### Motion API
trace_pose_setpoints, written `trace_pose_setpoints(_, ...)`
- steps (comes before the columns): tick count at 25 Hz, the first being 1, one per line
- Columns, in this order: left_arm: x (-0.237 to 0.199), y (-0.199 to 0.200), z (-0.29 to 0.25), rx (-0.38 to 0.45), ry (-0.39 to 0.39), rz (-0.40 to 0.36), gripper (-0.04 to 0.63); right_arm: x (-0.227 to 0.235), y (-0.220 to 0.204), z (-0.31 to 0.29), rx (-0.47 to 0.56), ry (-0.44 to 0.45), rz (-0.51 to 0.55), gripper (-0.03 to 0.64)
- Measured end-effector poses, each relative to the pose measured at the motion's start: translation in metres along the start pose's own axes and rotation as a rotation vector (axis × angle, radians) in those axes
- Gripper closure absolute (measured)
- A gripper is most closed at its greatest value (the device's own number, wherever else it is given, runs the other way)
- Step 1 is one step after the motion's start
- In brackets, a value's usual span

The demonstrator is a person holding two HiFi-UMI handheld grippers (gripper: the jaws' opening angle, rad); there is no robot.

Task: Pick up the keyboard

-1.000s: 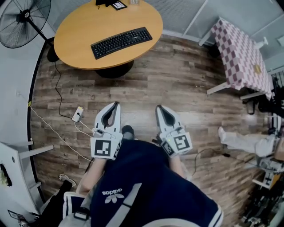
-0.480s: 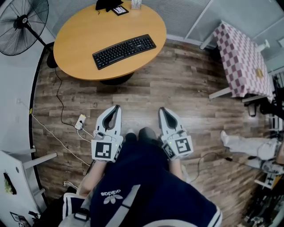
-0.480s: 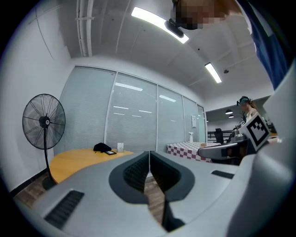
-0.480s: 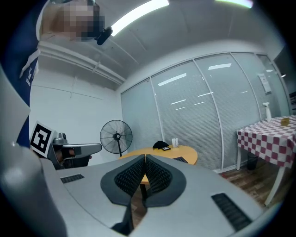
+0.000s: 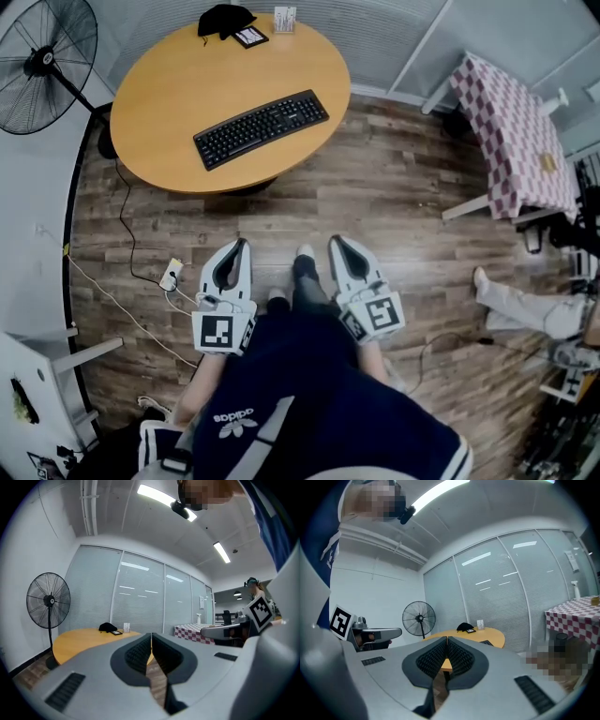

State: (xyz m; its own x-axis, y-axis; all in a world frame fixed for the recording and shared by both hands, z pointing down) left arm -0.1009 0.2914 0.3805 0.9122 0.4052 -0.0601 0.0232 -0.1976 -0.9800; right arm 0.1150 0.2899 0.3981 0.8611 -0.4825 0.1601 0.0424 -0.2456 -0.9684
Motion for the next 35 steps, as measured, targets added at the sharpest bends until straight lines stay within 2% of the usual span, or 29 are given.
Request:
trace_pose_setpoints(4,-0.006,-0.001,-0.029,-0.030,0.020,-0.021,0.586,0.024,0.006,-0.026,0.002,0.028,0.000,0.611)
trace_pose_setpoints(9,-0.012,0.015,-0.086,0.013,0.052,0.016,0.586,0.068,0.022,-0.072,-0.001,0.062,0.029,0.611)
trace_pose_setpoints(13,-0.017,0.021,-0.129,-0.002,0.081,-0.003,0.586,0.105,0.041,-0.108,0.003,0.091,0.033,0.611)
trace_pose_setpoints(20,-0.014,0.040,-0.187,0.023,0.144,0.005,0.586,0.164,0.058,-0.149,-0.021,0.168,0.037,0.611)
trace_pose_setpoints(27,-0.009,0.045,-0.212,0.022,0.199,-0.033,0.586,0.195,0.058,-0.171,-0.054,0.221,0.044,0.611)
trace_pose_setpoints(31,-0.019,0.049,-0.212,0.021,0.241,-0.034,0.586,0.197,0.053,-0.177,-0.081,0.232,0.034,0.611)
trace_pose_setpoints(35,-0.025,0.048,-0.217,0.016,0.244,-0.035,0.586,0.196,0.049,-0.187,-0.102,0.238,0.025,0.611)
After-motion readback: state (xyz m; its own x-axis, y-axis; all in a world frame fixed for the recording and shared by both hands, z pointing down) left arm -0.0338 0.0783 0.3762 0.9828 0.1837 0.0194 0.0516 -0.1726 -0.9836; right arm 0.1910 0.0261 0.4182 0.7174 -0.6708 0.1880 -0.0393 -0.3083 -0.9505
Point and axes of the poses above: the fingertips, and each gripper's own axes: z backward along the fingers, x to its right, y out of its top, the point moved 5 cm from there along z, backward along the fingers, and after that the axes turned 4 degrees about -x, right-handed, at the moved point
